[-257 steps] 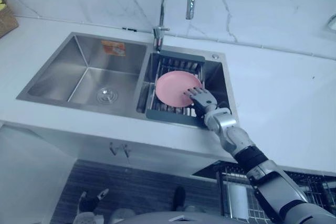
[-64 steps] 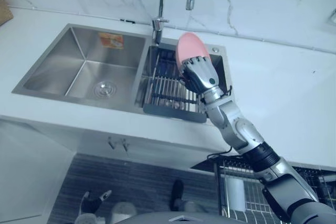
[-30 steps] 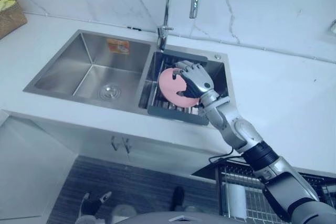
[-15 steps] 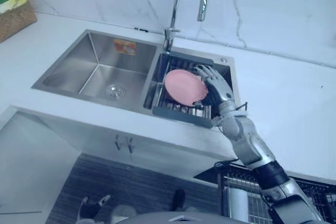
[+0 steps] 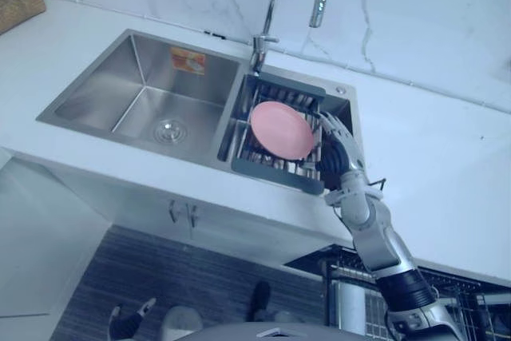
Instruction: Walk over to the sink, pick up the cup, carry it to the dishwasher, place the cup inside the dishwasher, then close the dishwasher door
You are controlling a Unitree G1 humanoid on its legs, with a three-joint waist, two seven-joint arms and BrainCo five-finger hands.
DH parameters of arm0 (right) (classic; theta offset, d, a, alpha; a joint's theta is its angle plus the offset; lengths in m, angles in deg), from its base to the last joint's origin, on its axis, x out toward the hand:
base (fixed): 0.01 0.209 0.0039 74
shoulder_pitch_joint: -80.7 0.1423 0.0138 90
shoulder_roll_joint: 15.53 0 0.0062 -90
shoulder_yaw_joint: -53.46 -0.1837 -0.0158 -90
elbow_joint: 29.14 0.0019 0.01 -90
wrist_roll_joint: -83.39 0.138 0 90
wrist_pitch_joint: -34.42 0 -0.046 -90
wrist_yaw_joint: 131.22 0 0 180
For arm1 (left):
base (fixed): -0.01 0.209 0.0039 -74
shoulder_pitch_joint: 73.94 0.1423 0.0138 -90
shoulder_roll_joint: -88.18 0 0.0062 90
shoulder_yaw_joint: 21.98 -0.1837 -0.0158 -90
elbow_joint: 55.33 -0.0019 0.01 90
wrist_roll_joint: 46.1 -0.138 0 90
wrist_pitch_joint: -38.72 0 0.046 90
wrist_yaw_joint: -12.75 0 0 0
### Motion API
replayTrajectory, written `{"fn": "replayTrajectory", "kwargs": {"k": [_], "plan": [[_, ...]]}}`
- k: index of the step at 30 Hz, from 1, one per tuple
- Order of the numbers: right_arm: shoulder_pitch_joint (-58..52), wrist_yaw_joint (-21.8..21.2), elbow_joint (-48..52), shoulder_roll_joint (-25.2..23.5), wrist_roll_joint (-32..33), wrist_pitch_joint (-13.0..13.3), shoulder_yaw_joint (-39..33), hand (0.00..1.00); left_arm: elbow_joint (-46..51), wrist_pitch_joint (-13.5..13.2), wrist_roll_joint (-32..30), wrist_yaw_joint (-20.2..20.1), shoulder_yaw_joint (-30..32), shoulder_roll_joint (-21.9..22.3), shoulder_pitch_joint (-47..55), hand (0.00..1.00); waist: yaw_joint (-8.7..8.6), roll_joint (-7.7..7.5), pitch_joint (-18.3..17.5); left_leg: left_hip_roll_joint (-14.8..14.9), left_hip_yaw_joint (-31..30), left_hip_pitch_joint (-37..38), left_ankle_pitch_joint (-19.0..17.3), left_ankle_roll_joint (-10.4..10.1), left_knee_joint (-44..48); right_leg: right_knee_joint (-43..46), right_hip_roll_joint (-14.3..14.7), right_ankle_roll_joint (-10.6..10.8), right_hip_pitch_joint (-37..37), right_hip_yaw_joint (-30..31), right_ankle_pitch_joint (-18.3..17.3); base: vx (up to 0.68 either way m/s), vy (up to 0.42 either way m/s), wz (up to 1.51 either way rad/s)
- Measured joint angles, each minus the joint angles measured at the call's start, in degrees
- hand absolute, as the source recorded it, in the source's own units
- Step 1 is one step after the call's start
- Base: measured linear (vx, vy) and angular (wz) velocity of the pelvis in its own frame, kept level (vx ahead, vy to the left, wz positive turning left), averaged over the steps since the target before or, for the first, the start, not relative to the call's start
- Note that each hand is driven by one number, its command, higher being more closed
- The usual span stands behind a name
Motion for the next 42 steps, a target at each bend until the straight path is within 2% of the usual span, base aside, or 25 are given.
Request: {"fn": "replayTrajectory", "kwargs": {"k": [4, 7, 12, 27, 32, 38, 42], "plan": [[0.1, 2.0, -1.4, -2.1, 0.0, -1.3, 0.0, 0.00, 0.0, -1.1, 0.3, 0.0, 0.6, -0.4, -0.2, 0.00, 0.13, -0.39, 0.3, 0.0, -0.1, -0.1, -0.9, 0.0, 0.8, 0.1, -0.1, 0.1, 0.3, 0.0, 0.2, 0.08, 0.041, 0.01], [0.9, 2.3, -4.3, -3.4, 0.2, -3.5, 0.5, 0.00, -0.1, -1.8, 0.3, 0.1, 2.4, -0.4, -0.9, 0.00, 0.42, -1.41, 1.3, -0.1, -0.1, -0.2, -1.5, 0.1, 1.4, 0.1, -0.2, 0.2, 0.5, 0.0, 0.1, 0.05, 0.033, 0.01], [3.2, 4.4, -5.8, -4.6, 2.0, -6.2, 1.4, 0.00, -0.2, -1.9, 0.3, 0.1, 2.7, -0.3, -2.7, 0.00, 1.30, -1.38, 2.7, -0.2, -0.5, -1.9, -3.4, 0.5, 4.9, 0.1, -0.1, 0.2, 0.6, -0.2, 0.1, 0.01, 0.031, 0.01], [13.7, 9.0, -13.5, -9.1, 3.6, -14.2, 3.6, 0.00, -1.1, -1.9, 0.3, 0.2, 4.5, 0.1, -4.5, 0.00, 3.32, -2.16, 4.2, -0.2, -2.2, -3.1, -3.5, 0.5, 5.8, 0.1, -0.1, 0.2, 0.8, -2.0, 0.1, -0.01, -0.002, 0.05], [16.1, 9.0, -15.8, -9.1, 3.5, -15.9, 3.6, 0.00, -1.1, -1.8, 0.3, 0.1, 4.6, 0.1, -4.7, 0.00, 3.58, -2.36, 4.3, -0.2, -3.1, -3.4, -3.4, 0.5, 5.8, 0.1, -0.1, 0.3, 1.1, -3.0, 0.0, 0.00, -0.003, 0.09], [19.2, 8.8, -18.4, -9.3, 3.4, -18.0, 4.4, 0.00, -0.6, -0.7, 0.2, 0.1, 4.6, 0.1, -4.9, 0.00, 4.49, -3.30, 4.8, -0.2, -3.6, -3.7, -3.2, 0.3, 5.8, 0.1, -0.1, 0.3, 1.1, -3.4, -0.1, 0.00, -0.001, 0.03], [20.7, 8.1, -20.3, -9.3, 3.4, -18.2, 4.5, 0.00, -0.3, -0.1, 0.2, 0.0, 4.6, 0.1, -4.9, 0.00, 5.10, -3.65, 4.8, -0.3, -3.8, -3.8, -3.1, 0.3, 5.8, 0.1, -0.1, 0.3, 1.2, -3.4, -0.1, -0.01, 0.001, 0.02]]}}
